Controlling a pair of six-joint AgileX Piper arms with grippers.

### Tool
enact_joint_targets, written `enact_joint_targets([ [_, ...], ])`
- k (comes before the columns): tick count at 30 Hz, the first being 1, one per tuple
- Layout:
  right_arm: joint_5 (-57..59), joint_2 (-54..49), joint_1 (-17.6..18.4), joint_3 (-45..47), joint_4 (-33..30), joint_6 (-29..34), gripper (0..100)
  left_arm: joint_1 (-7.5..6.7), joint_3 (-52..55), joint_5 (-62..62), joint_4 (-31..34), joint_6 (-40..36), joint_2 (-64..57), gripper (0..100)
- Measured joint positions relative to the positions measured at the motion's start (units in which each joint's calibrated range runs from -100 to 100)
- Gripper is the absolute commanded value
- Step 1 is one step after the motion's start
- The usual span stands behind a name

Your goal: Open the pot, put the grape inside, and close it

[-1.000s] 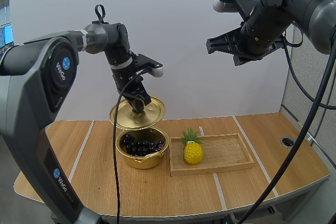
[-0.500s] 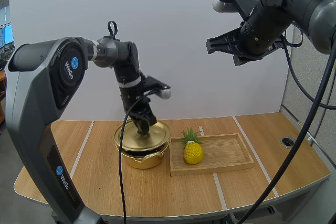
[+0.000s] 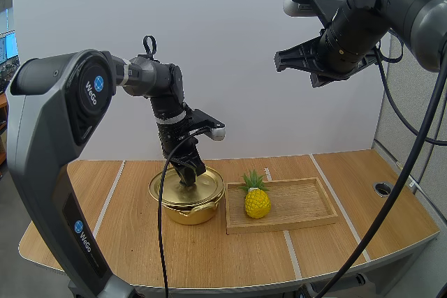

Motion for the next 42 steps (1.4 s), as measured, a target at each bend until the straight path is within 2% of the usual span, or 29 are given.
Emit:
enact_joint_targets([
  [7,0.00,0.00,0.00,0.00,0.35,0.00,0,0.00,-0.01,-3.47,0.00,0.09,0.09,0],
  [42,0.00,0.00,0.00,0.00,1.25,0.00,0,0.00,-0.01,-2.26,-0.34,0.09,3.15,1],
])
